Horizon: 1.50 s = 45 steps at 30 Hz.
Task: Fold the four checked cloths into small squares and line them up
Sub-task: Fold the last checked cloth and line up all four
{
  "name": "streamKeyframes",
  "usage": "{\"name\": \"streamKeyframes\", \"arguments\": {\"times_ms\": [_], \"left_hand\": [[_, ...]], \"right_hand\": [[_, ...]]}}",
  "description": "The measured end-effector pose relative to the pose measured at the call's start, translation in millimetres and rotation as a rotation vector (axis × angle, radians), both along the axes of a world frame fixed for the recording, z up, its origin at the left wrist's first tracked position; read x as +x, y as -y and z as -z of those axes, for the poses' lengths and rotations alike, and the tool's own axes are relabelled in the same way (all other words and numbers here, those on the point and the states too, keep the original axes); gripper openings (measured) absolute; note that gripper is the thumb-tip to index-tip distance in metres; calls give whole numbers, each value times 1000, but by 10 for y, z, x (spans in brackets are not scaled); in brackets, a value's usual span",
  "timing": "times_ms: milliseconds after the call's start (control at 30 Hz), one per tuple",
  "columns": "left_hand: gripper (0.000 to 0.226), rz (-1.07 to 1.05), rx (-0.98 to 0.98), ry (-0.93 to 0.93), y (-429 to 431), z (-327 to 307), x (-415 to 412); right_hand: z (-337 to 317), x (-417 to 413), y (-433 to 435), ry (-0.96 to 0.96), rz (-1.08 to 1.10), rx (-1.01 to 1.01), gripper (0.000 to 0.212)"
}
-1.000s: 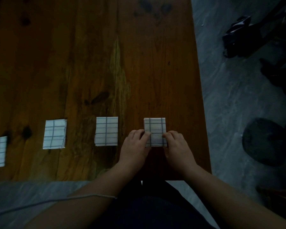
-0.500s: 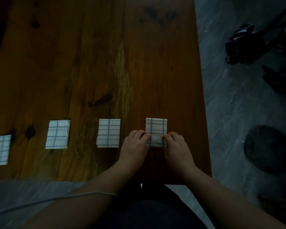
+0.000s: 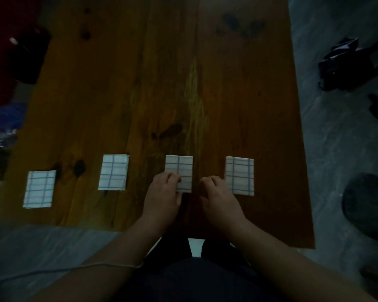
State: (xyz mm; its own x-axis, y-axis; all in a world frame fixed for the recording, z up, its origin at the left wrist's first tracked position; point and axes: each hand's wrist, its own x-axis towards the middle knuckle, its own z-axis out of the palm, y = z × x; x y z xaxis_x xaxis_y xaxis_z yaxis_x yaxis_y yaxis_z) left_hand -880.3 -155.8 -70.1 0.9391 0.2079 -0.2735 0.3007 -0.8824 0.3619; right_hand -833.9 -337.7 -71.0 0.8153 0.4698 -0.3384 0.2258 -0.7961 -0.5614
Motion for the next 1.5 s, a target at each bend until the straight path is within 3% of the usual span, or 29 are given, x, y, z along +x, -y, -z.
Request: {"name": "streamKeyframes", "arguments": {"times_ms": [200,633,1033,1300,1500], "left_hand": [[56,55,-2,-85,-420,108,3],[44,163,-60,-64,-514,242,162],[54,187,-76,-63,-610,198,165],[50,46,-71,-4,-1293,59,-21],[53,-19,-9,-27,-1824,83,-292]], "right_hand": [[110,-60,-441,-16,38,-60,50],[139,48,-541,26,-12,-183,49],[23,27,-622,38,10,-174,50],[-46,-61,-1275,49,-47,-127,43],[17,-192,-1818,50,-128,-182,54]]}}
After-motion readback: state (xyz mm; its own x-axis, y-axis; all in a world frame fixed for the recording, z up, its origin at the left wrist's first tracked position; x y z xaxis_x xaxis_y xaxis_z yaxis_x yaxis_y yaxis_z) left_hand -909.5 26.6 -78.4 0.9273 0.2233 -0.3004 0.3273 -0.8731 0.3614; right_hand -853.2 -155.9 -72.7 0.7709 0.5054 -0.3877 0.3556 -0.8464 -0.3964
